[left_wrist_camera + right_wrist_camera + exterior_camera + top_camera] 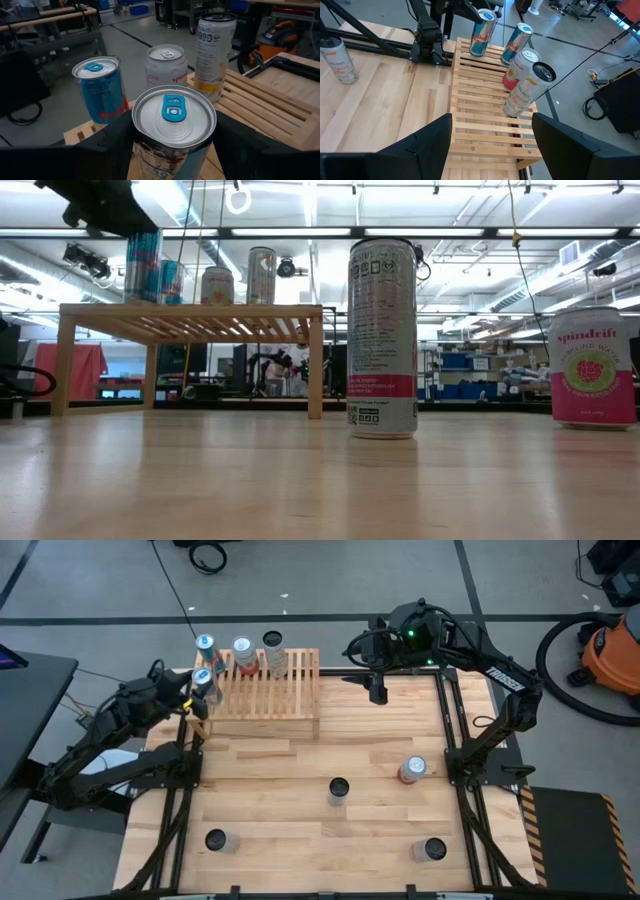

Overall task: Place canned beverage on shelf
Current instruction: Put the blue soda can on the shelf aligned with the other blue soda can

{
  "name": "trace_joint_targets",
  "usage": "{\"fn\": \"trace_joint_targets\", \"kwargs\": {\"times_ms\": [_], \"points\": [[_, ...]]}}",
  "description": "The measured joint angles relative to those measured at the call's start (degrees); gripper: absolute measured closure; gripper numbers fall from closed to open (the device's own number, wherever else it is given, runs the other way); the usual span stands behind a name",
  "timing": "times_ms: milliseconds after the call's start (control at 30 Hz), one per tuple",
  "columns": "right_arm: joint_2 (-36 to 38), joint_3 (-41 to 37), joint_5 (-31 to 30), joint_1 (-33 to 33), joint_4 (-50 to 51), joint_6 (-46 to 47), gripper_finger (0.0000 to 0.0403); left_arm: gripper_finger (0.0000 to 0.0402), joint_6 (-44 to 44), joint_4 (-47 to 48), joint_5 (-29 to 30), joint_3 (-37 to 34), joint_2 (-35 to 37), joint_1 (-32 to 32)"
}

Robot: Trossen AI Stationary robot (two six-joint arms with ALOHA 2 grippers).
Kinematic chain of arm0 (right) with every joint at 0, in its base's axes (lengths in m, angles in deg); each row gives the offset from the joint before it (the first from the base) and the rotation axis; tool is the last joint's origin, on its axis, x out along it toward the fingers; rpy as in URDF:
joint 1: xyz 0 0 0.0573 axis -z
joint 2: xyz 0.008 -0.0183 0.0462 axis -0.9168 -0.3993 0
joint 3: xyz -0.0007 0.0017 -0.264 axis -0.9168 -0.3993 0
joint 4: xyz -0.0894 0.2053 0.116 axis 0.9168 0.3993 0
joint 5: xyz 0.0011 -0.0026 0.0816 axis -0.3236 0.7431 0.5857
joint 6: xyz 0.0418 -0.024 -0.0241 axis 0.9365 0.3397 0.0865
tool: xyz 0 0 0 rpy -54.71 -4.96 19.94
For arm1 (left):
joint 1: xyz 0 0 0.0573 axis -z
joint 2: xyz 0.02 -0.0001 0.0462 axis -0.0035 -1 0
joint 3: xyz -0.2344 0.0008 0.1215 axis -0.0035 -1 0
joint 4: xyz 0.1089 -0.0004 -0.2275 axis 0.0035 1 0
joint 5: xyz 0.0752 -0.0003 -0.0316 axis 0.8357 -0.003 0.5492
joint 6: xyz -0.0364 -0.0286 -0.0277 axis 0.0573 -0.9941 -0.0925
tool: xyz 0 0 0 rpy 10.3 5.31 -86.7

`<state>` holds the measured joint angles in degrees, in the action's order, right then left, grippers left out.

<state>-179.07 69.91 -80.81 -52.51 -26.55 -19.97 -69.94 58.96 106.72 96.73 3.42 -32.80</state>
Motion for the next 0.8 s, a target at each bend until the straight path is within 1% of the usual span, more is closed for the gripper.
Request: {"fn": "trace_joint_targets", "kwargs": {"times_ms": [133,300,367,500,667,800], "points": [[0.00,0.00,0.01,0.00,0.69,0.00,0.0119,0.0169,0.41,0.09,0.44,0.00,-0.01,0.02],[0.00,0.00,0.03,0.00,1.78,0.00,0.0119,0.0169,-0.72,0.13,6.53,0.00,-0.01,-0.02],[0.00,0.00,0.05,0.00,2.12,0.00,0.0119,0.0169,-1.22,0.15,7.97,0.00,-0.01,-0.02],[0.00,0.00,0.09,0.00,2.00,0.00,0.0119,0.0168,-3.60,0.73,7.77,0.00,-0.01,-0.02],[0.00,0.00,0.16,0.00,1.99,0.00,0.0119,0.0168,-6.76,4.16,8.42,0.02,-0.89,-0.02],[0.00,0.00,0.16,0.00,1.96,0.00,0.0119,0.0168,-6.74,3.16,8.71,0.02,-1.13,-0.02]]}}
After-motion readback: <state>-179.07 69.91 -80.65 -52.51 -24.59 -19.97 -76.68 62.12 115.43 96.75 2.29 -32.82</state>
